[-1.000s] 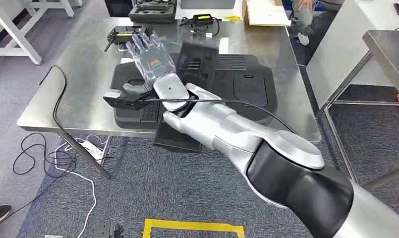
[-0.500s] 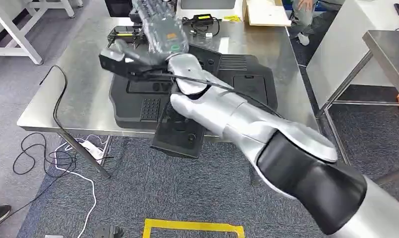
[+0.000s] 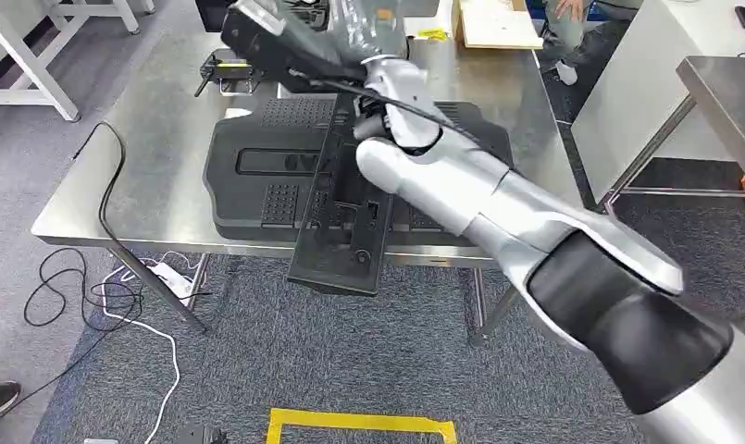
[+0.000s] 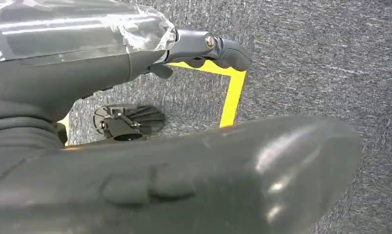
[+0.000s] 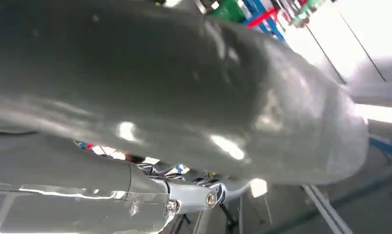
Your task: Take the parts from the cabinet and place them on the table.
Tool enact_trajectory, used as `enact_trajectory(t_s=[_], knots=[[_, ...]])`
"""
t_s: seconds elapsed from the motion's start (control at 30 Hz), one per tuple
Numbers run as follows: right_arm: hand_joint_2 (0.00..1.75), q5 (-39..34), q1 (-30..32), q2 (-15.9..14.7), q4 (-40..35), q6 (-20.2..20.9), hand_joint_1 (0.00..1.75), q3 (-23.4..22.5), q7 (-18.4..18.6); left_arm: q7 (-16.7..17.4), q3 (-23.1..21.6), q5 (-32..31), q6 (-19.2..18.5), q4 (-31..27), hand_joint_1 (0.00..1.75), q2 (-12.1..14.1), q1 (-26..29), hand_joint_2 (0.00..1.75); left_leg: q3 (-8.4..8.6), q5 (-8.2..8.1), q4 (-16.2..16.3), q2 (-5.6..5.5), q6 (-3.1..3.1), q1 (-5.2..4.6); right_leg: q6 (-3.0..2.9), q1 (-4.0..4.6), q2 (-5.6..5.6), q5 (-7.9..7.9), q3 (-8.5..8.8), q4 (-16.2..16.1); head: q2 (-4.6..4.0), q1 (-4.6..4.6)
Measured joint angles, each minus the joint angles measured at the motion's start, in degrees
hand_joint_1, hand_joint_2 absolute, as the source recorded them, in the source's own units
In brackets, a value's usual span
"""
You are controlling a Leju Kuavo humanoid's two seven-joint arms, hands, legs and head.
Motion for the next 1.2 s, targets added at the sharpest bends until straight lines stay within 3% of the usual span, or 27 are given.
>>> enact_trajectory(t_s=[0.03,0.27,0.3,0.4,0.5,0.63,0.8,0.83,1.2], knots=[[1.75,0.6,0.2,-1.3,-2.2,0.0,0.00,-0.3,0.2,0.0,0.0,0.2,0.0,0.0,0.00,0.0,0.0,0.00,0.00,0.00,0.0,-0.02,0.00,0.00,0.00,0.00,0.00,0.00,0.01,0.0,0.00,0.04],[1.75,10.7,3.3,-9.1,-17.7,-0.2,0.00,-3.8,1.5,-0.6,0.0,1.1,0.6,0.0,0.00,0.0,0.4,0.00,0.05,-0.01,0.0,0.01,0.01,0.00,0.00,-0.01,0.02,0.00,0.06,0.0,0.00,0.04],[1.75,12.8,4.6,-10.2,-20.5,-0.3,0.00,-4.7,1.5,-0.9,0.0,1.3,0.9,0.0,0.00,0.0,0.4,1.75,0.06,-0.02,0.0,0.01,0.01,-0.01,0.00,-0.01,0.02,0.00,0.07,0.0,0.00,0.02],[1.75,18.4,8.9,-12.5,-27.7,-0.4,0.00,-6.8,1.1,-1.5,0.0,1.8,1.8,0.0,0.00,0.0,0.5,1.75,0.09,-0.03,0.0,0.01,0.03,0.00,0.00,0.00,0.02,0.00,0.10,0.0,0.00,0.00],[1.75,22.3,14.4,-14.0,-34.7,-0.5,0.00,-9.4,-1.5,-2.2,0.0,2.3,2.6,0.0,0.00,0.0,0.5,1.75,0.11,-0.03,0.0,0.01,0.03,0.01,0.00,0.01,0.03,0.00,0.13,-0.1,0.00,0.02],[1.75,23.3,20.4,-15.0,-41.9,-0.5,0.00,-12.4,-3.3,-2.8,0.0,2.6,3.1,0.0,0.00,0.0,0.5,1.75,0.11,-0.06,0.0,0.01,-0.02,0.01,0.00,0.01,0.02,-0.01,0.13,-0.1,0.00,0.02],[1.75,23.5,23.0,-15.8,-47.0,-0.5,0.00,-14.5,-3.6,-2.9,0.0,2.7,3.1,0.0,0.00,0.0,0.5,1.75,0.11,-0.06,0.0,0.03,-0.02,0.01,0.00,0.01,0.03,-0.01,0.14,0.0,0.00,0.02],[1.75,23.6,23.3,-16.0,-47.7,-0.5,0.00,-14.9,-3.6,-2.9,0.0,2.7,3.1,0.0,0.00,0.0,0.5,0.00,0.11,-0.06,0.0,0.03,-0.02,0.01,0.00,0.01,0.03,-0.01,0.14,0.0,0.00,0.04],[1.75,23.7,32.4,-16.3,-54.6,-0.5,0.00,-17.9,-8.1,-3.7,0.2,4.4,4.1,0.0,0.00,0.0,0.9,0.00,0.10,-0.09,0.0,0.01,-0.01,0.00,0.03,0.00,0.02,-0.03,0.17,-0.1,0.00,0.02]])
